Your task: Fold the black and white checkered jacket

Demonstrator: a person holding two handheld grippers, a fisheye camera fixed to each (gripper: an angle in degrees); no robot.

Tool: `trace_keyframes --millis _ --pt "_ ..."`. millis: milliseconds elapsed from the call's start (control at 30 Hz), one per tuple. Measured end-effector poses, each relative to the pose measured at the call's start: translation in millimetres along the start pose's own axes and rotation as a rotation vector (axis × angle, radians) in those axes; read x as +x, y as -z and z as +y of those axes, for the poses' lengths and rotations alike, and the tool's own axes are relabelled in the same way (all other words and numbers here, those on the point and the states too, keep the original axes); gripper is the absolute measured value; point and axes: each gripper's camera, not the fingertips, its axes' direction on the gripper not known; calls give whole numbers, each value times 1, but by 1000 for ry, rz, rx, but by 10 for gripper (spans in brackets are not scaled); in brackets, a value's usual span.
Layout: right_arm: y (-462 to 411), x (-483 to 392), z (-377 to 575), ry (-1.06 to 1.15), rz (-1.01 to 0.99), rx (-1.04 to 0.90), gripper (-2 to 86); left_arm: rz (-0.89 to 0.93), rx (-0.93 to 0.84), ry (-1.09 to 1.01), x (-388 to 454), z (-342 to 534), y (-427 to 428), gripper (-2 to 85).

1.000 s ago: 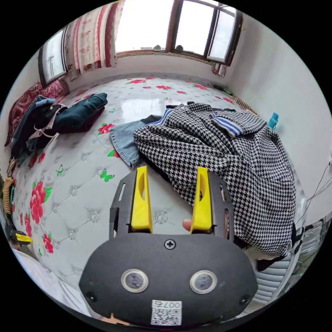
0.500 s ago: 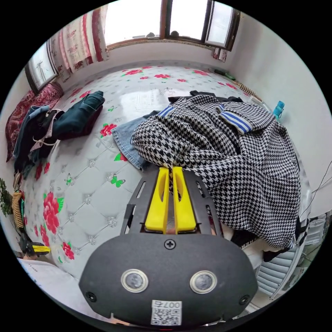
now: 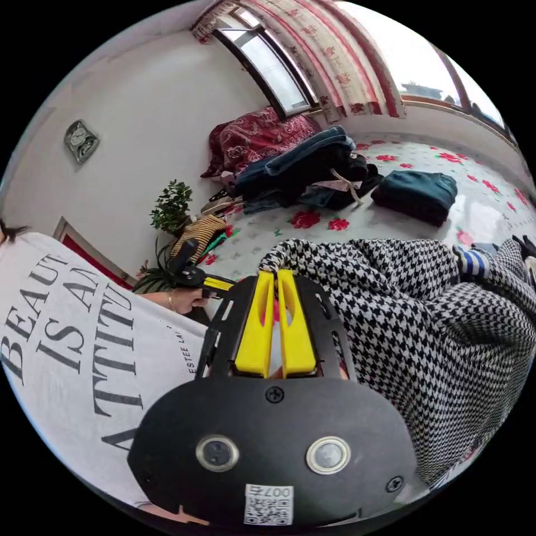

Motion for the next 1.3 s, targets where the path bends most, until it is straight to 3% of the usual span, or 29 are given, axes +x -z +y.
trace_keyframes --millis 100,167,267,433,567,767,967,1067,1167,1233,1300 --pt "-78 -38 -16 131 -179 -223 19 -87 63 97 -34 38 34 -10" --pt "-87 -46 -18 188 -191 -279 31 -223 49 226 -65 74 54 -10" --pt "-57 -16 -2 38 -108 -146 46 -378 23 282 -92 117 77 -9" --pt "-6 46 88 -325 114 -10 71 -411 141 318 -118 143 127 -7" --pt "17 59 173 -573 306 11 97 -325 178 77 -101 85 133 17" --pt "15 25 233 -682 406 -32 118 -119 76 -458 5 -67 55 69" --pt "61 -29 358 -1059 503 296 126 13 -42 -910 183 -175 -53 125" --pt "67 -60 425 -1241 506 488 129 93 -97 -1056 265 -190 -112 167" --pt "52 -76 471 -1377 456 581 135 13 -235 -1116 323 -185 -186 165" --pt "37 -76 490 -1431 423 596 140 -83 -373 -1100 336 -177 -234 148" --pt "16 -65 507 -1459 313 607 145 3 -366 -1044 331 -177 -240 118"
